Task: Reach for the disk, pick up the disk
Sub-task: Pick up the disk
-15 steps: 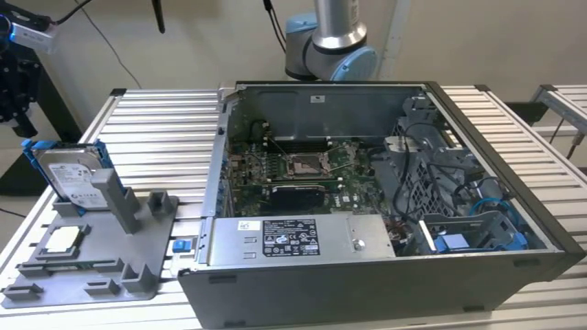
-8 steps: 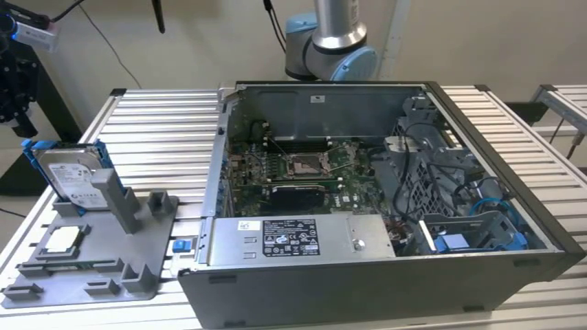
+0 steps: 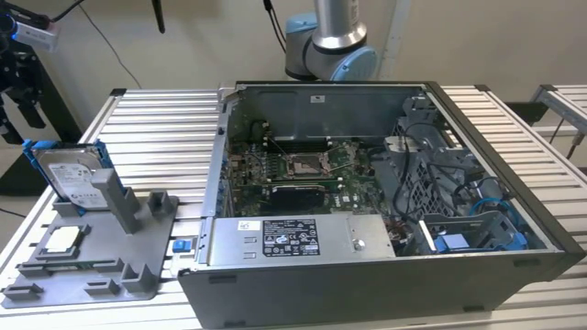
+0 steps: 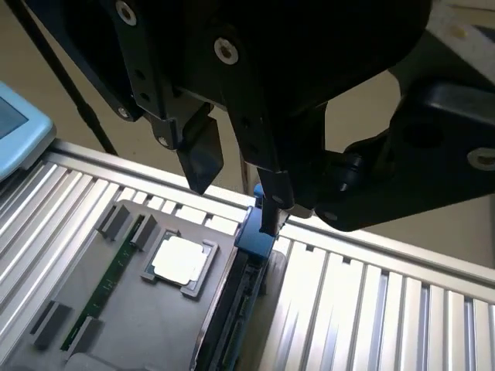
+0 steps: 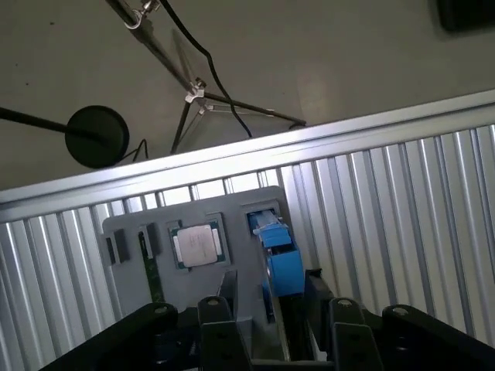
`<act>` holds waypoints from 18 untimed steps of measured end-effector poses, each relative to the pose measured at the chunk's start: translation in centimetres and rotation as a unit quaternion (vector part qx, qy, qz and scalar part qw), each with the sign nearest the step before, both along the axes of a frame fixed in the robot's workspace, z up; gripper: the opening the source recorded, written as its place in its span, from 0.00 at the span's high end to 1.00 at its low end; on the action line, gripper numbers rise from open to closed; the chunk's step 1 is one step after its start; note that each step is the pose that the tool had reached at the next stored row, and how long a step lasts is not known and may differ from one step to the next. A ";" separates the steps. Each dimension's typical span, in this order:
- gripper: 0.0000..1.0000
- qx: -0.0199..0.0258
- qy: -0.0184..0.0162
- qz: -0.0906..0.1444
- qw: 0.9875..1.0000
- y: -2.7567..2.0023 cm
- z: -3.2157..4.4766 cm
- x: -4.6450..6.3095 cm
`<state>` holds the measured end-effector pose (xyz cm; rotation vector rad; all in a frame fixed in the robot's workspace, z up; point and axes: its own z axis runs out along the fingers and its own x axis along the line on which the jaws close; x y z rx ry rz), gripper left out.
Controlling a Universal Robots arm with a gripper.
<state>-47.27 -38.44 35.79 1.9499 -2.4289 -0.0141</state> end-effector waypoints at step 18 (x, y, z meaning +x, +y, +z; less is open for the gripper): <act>0.00 0.000 0.000 0.007 1.000 0.14 -0.77 0.1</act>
